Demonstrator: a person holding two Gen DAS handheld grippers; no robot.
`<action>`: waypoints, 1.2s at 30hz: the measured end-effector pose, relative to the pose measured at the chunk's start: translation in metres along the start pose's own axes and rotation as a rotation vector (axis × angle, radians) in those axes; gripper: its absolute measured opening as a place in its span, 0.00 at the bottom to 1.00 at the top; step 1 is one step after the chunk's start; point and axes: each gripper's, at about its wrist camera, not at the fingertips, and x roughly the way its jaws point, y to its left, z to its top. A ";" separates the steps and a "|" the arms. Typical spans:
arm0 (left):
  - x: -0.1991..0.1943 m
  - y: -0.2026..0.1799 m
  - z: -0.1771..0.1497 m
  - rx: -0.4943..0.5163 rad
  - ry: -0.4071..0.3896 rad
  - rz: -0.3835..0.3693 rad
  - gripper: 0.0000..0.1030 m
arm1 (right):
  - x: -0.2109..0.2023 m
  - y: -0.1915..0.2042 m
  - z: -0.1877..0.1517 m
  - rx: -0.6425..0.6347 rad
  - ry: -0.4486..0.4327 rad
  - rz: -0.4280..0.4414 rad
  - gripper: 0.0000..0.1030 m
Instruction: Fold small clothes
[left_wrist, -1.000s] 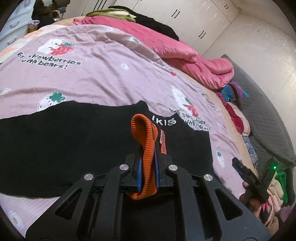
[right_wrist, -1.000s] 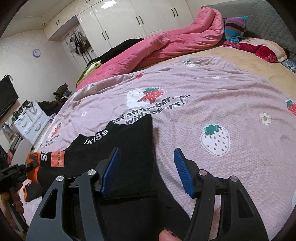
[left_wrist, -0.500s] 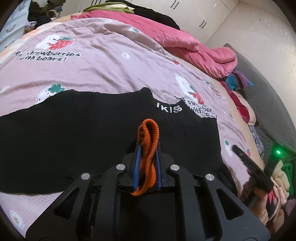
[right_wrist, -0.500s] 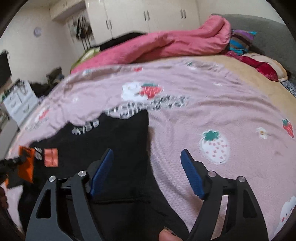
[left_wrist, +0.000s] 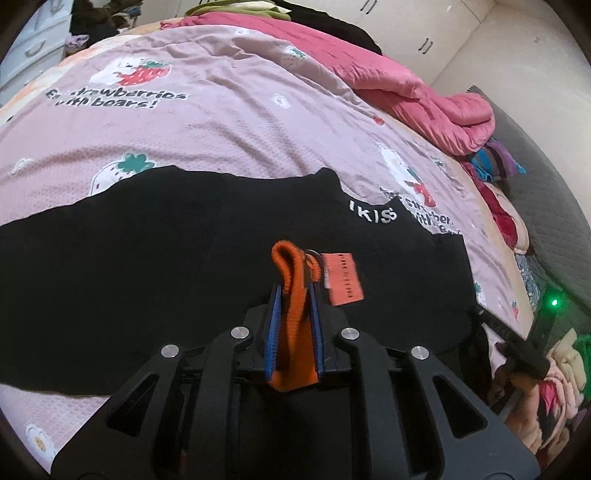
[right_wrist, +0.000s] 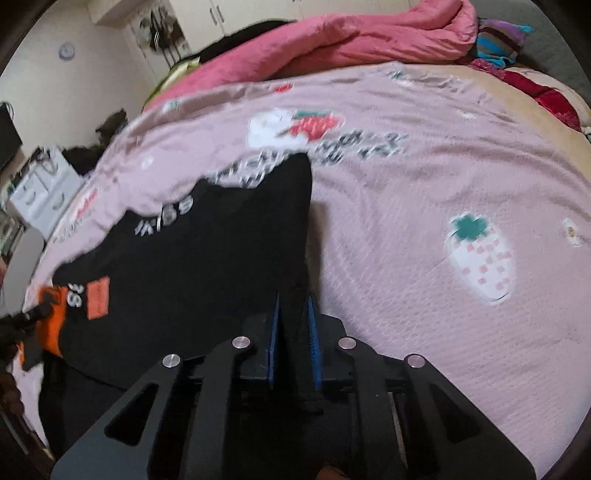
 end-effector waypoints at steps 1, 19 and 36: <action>0.001 -0.003 -0.001 0.012 0.000 0.005 0.07 | -0.001 -0.007 0.001 0.013 -0.004 -0.012 0.12; 0.004 -0.030 -0.018 0.150 0.034 0.104 0.36 | -0.034 0.037 -0.004 -0.086 -0.049 0.095 0.58; -0.024 -0.012 -0.043 0.087 -0.005 0.142 0.78 | -0.045 0.091 -0.025 -0.154 -0.031 0.167 0.94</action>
